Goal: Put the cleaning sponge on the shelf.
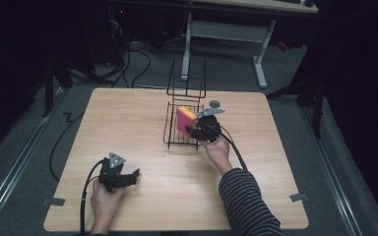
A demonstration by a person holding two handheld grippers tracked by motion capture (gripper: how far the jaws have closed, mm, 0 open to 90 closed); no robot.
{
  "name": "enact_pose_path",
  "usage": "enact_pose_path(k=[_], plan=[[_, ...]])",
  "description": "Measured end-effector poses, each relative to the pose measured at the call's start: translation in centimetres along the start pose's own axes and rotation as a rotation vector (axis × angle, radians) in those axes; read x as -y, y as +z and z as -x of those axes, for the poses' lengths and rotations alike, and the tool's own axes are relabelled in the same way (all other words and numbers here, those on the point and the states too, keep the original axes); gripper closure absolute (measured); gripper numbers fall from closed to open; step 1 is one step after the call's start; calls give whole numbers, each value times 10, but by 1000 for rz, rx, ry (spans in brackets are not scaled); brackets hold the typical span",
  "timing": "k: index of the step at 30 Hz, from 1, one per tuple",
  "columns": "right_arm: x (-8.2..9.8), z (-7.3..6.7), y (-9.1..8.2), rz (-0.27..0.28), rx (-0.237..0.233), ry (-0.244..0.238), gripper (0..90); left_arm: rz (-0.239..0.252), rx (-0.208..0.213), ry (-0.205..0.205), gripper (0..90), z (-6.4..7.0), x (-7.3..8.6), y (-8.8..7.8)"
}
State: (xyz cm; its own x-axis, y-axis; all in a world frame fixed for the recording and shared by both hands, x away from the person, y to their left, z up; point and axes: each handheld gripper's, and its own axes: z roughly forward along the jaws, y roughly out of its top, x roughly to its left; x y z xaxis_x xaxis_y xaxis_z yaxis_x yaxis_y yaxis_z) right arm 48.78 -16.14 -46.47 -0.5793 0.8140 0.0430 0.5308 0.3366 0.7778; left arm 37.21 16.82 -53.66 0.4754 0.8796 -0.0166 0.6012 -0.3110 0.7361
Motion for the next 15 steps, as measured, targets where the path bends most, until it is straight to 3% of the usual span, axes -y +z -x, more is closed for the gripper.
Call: enact_pose_path(k=[7,15], plan=[[-1,1,-3,9,-14,7,390,0,0,0,215,0,0,0],[-3,2,-15,29,-42,14,364,0,0,0,215,0,0,0]])
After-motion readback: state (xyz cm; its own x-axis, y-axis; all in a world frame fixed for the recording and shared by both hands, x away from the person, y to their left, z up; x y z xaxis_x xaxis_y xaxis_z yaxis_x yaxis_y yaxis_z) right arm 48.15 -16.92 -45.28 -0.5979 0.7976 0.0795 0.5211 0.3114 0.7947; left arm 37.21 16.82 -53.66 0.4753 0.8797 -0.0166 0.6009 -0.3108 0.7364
